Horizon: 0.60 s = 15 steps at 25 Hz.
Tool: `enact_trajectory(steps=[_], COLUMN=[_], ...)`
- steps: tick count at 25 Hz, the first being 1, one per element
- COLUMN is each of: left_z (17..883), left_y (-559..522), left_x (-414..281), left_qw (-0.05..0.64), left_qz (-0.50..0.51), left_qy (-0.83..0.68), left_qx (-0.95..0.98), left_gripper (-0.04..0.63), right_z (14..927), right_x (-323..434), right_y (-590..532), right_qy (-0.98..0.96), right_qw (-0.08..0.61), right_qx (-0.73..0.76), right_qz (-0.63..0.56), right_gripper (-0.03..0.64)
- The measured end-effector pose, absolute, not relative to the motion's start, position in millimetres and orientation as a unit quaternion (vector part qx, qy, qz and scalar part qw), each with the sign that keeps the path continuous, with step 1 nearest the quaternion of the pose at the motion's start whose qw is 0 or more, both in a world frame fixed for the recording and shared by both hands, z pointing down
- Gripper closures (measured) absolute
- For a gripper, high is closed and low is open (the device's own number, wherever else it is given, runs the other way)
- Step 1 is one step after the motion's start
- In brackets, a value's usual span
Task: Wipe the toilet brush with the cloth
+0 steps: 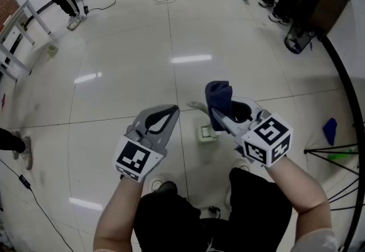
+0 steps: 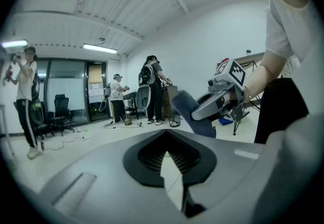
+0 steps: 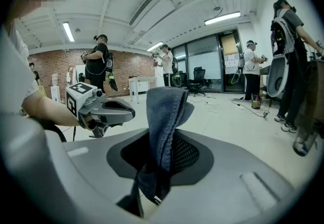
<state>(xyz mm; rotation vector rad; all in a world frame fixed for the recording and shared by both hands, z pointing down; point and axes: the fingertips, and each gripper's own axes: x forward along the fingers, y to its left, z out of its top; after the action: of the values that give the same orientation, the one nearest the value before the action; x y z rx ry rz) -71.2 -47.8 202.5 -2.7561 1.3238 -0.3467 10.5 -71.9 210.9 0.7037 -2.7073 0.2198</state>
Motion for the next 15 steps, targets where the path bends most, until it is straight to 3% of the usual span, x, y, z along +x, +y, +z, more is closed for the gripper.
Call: enact_trajectory(steps=[2, 4, 6, 15], left_z=[229.9, 260.8, 290.8, 354.5], left_y=[-54.8, -63.4, -71.8, -101.7], left_x=[-68.6, -64.3, -56.0, -16.0], left_qw=[-0.020, -0.067, -0.087, -0.133], left_qz=[-0.084, -0.068, -0.077, -0.087], left_qy=[0.415, 0.401, 0.386, 0.345], left_qx=[-0.906, -0.911, -0.915, -0.925], left_gripper=[0.563, 0.405, 0.331, 0.308], right_z=[224.6, 237.3, 248.8, 310.1], right_x=[12.2, 14.8, 18.9, 49.6], right_y=[-81.3, -92.9, -104.7, -132.5], right_qy=[-0.951, -0.950, -0.948, -0.939], right_qw=[0.167, 0.167, 0.171, 0.219], right_qx=[0.249, 0.252, 0.255, 0.247], right_qz=[0.076, 0.078, 0.082, 0.096], right_gripper=[0.509, 0.509, 0.508, 0.508])
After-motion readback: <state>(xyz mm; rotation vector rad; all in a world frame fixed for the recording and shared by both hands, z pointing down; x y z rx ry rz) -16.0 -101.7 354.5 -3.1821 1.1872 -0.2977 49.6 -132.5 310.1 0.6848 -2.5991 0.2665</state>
